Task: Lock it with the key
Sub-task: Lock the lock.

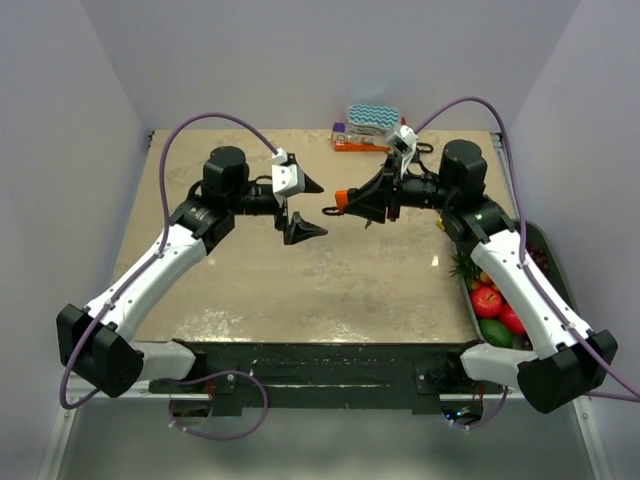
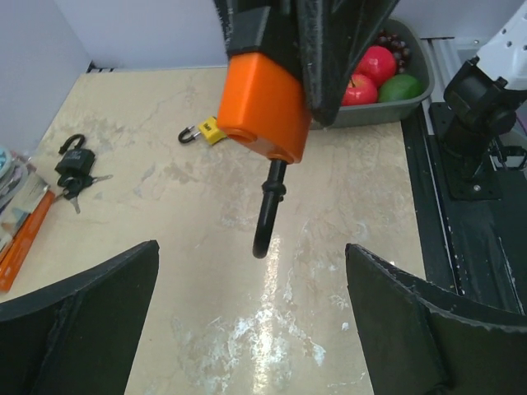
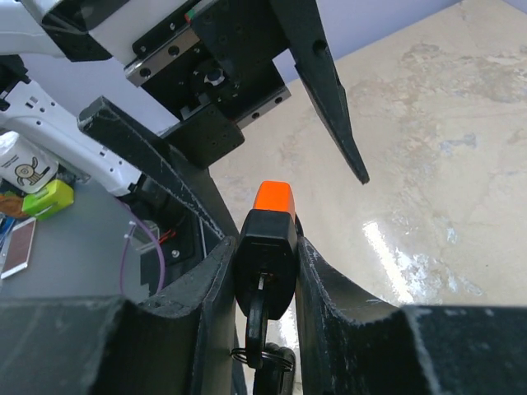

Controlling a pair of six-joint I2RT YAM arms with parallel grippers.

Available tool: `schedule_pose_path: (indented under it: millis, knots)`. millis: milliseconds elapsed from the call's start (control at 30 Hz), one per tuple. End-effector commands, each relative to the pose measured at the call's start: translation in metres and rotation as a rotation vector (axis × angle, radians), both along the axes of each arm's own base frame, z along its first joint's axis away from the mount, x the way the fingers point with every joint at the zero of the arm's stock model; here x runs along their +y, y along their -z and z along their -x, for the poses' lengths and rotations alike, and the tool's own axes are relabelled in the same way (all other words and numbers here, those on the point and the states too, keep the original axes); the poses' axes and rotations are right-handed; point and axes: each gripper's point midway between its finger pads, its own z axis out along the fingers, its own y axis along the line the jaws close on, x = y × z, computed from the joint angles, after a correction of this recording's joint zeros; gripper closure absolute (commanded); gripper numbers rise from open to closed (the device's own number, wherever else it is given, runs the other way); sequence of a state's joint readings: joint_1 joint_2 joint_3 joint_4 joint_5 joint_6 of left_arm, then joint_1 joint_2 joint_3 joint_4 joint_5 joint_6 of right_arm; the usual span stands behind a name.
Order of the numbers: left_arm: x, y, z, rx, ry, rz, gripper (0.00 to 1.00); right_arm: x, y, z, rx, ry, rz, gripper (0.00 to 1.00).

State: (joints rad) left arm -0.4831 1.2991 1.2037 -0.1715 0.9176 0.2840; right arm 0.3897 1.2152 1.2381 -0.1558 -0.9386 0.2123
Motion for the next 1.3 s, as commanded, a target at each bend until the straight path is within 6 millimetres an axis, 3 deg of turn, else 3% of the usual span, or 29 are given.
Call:
schedule_pose_path:
  millis: [0,100,167,267,367,467,633,767,833,933,967,1000,1167,1267]
  knots:
    - [-0.01,-0.02,0.019,-0.208,0.102,0.05,0.01,-0.003,-0.013,0.015,-0.064,-0.044,-0.018,1.0]
    - [-0.016,-0.018,0.023,-0.249,0.109,0.036,0.02,-0.004,-0.015,0.016,-0.066,-0.039,-0.024,1.0]
    - [-0.018,-0.017,0.022,-0.257,0.098,0.025,0.09,-0.004,-0.017,0.017,-0.065,-0.034,-0.028,1.0]
    - [-0.025,-0.017,0.023,-0.248,0.11,0.012,0.33,-0.004,-0.017,0.017,-0.062,-0.035,-0.03,1.0]
    - [-0.028,-0.014,0.024,-0.23,0.121,0.006,0.42,-0.004,-0.015,0.017,-0.058,-0.037,-0.028,1.0]
    - [-0.027,-0.01,0.023,-0.226,0.115,-0.005,0.66,-0.003,-0.017,0.017,-0.062,-0.038,-0.029,1.0]
    - [-0.027,-0.012,0.021,-0.227,0.103,-0.004,0.77,-0.004,-0.015,0.016,-0.057,-0.039,-0.026,1.0]
    - [-0.027,-0.013,0.019,-0.232,0.092,-0.002,1.0,-0.003,-0.013,0.015,-0.048,-0.04,-0.023,1.0]
    - [-0.026,-0.014,0.019,-0.231,0.086,-0.004,1.0,-0.003,-0.012,0.013,-0.04,-0.032,-0.021,1.0]
    - [-0.026,-0.015,0.019,-0.204,0.075,0.001,1.0,-0.005,-0.008,0.005,-0.033,0.013,0.004,0.48]
    - [-0.026,-0.017,0.019,-0.194,0.072,0.006,1.0,-0.007,-0.008,0.001,-0.032,0.041,0.015,0.15]
    - [-0.026,-0.017,0.02,-0.181,0.074,0.007,1.0,-0.009,-0.009,-0.002,-0.03,0.068,0.029,0.01]
    - [-0.025,-0.018,0.026,-0.102,0.075,0.004,1.0,-0.028,-0.021,-0.022,-0.163,0.211,0.107,0.01]
    - [-0.025,-0.018,0.028,-0.06,0.072,-0.006,1.0,-0.035,-0.027,-0.018,-0.256,0.208,0.146,0.01]
